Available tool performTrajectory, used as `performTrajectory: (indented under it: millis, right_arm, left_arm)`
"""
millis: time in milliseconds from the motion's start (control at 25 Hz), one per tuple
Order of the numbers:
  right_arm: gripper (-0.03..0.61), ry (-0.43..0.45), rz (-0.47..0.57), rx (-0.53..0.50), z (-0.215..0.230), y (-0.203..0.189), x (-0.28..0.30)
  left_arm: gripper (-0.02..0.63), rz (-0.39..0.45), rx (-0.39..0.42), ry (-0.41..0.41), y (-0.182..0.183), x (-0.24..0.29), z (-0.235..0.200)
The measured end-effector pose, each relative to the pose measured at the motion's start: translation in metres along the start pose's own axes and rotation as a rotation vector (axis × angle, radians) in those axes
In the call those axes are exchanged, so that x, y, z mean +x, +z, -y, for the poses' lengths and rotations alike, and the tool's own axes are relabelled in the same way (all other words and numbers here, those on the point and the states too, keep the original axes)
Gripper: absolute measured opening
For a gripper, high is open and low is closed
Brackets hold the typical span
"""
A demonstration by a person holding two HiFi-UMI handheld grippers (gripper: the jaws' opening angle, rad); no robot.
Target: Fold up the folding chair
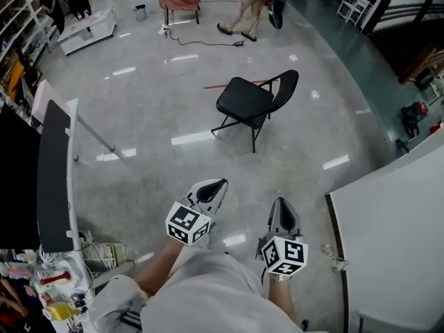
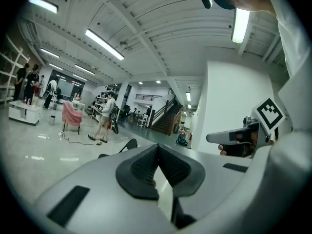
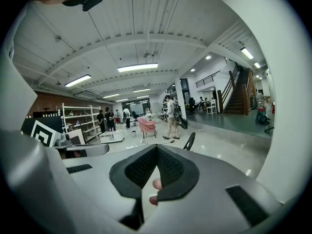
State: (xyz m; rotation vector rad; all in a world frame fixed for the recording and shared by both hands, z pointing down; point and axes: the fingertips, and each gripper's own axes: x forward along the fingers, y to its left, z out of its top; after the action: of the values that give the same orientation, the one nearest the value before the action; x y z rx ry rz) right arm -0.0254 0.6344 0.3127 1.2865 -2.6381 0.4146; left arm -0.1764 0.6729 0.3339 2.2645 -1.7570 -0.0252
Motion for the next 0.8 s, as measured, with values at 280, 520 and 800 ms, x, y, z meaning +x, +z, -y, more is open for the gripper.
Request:
performTrajectory:
  millis: [280, 520, 800]
  right_arm:
    - [0.005, -0.016, 0.010, 0.030, -0.021, 0.022, 0.065]
    - [0.005, -0.063, 0.033, 0.024, -0.038, 0.031, 0.107]
    - [0.005, -0.064, 0.012, 0.028, -0.043, 0.035, 0.142]
  left_arm:
    - [0.009, 0.009, 0.053, -0.080, 0.028, 0.031, -0.054]
    - [0.009, 0.009, 0.064, -0.074, 0.041, 0.040, -0.107]
    - [0.009, 0.015, 0.069, -0.046, 0.048, 0.050, -0.139]
